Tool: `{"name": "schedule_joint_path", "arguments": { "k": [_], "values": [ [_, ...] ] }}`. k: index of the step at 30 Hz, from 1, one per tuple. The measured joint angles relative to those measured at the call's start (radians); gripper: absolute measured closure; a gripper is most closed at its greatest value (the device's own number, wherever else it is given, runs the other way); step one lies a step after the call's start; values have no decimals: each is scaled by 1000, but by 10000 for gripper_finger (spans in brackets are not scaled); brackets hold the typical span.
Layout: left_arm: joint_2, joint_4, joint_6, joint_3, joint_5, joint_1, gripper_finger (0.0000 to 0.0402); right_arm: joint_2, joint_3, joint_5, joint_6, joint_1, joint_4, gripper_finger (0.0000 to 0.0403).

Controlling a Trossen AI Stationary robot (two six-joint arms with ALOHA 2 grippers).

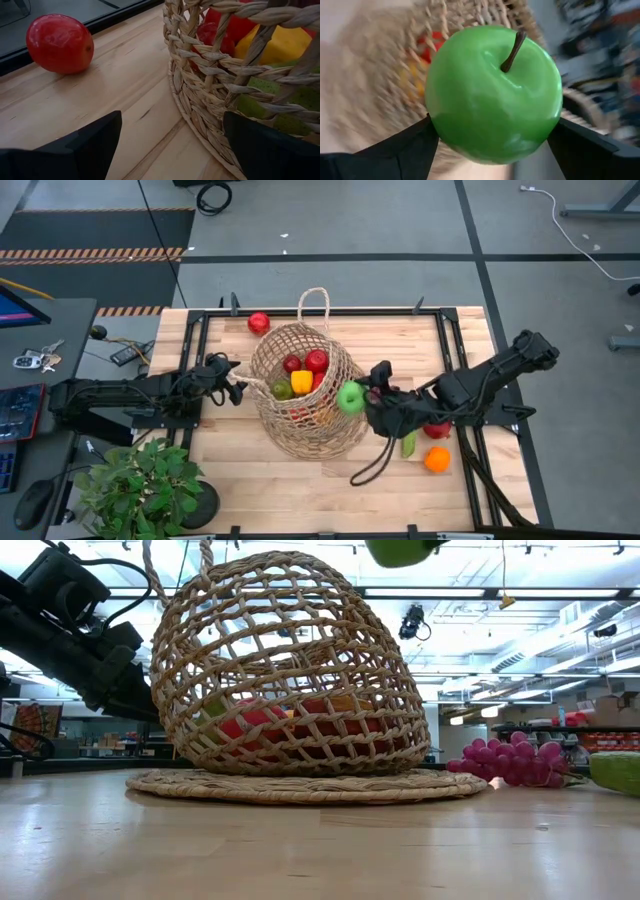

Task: Build produce basket
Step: Put the green apple into the basket

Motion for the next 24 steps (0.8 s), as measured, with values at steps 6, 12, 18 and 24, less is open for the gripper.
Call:
{"name": "schedule_joint_path", "arguments": {
  "k": [6,12,18,24],
  "values": [
    [0,-1,0,0,0,0,44,14,0,156,-265,21,17,53],
    [0,0,0,0,0,0,44,16,0,186,-366,24,32,53],
    [0,0,0,0,0,0,44,16,0,185,-324,24,63,53],
    [0,0,0,0,0,0,44,16,0,182,16,-7,118,53]
  ]
}}
